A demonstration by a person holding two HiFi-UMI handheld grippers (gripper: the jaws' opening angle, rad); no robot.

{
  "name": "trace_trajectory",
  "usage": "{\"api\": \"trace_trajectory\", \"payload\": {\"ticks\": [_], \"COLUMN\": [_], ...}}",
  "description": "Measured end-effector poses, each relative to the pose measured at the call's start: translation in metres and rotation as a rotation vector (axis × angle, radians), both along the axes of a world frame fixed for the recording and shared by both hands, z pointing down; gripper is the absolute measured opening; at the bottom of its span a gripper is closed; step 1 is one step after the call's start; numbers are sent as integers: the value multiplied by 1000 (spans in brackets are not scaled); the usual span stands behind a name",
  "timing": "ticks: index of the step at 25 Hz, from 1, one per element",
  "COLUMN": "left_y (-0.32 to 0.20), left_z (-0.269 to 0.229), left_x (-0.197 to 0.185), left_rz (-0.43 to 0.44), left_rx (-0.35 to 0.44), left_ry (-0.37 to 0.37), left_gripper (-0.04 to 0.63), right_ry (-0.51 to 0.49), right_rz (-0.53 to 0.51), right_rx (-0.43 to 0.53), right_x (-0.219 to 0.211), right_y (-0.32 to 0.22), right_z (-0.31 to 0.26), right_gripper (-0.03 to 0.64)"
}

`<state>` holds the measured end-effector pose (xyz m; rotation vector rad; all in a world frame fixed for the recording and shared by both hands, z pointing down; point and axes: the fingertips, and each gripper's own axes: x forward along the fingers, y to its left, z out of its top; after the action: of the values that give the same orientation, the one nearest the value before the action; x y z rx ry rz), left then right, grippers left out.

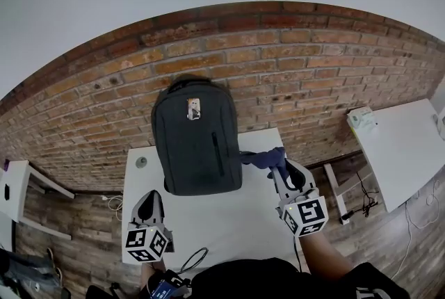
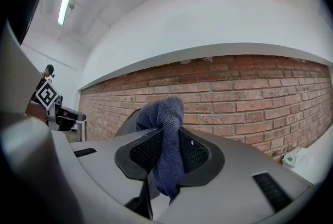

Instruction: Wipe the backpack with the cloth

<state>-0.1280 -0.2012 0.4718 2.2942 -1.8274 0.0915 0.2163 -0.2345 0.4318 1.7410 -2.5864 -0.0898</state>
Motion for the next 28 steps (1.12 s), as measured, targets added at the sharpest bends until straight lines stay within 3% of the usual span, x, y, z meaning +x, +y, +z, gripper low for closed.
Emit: {"api": "trace_trajectory", "payload": {"ticks": [5, 10, 19, 28], "left_y": [15, 61, 230, 374], "left_z": [-11, 1, 13, 14], "left_x": [25, -2, -67, -118], "left_rz": [92, 74, 86, 63], "left_rx": [30, 3, 24, 24], "left_ry": [-19, -9, -3, 20], "left_gripper": [-6, -6, -6, -6], "right_ry": [-17, -16, -58, -43], "right_rz": [47, 52, 83, 109], "right_rx": [-21, -18, 55, 20], "right_x": [12, -8, -64, -99], "right_y": [28, 70, 246, 393], "right_z": [5, 7, -5, 3], "right_gripper": [87, 87, 87, 87]}}
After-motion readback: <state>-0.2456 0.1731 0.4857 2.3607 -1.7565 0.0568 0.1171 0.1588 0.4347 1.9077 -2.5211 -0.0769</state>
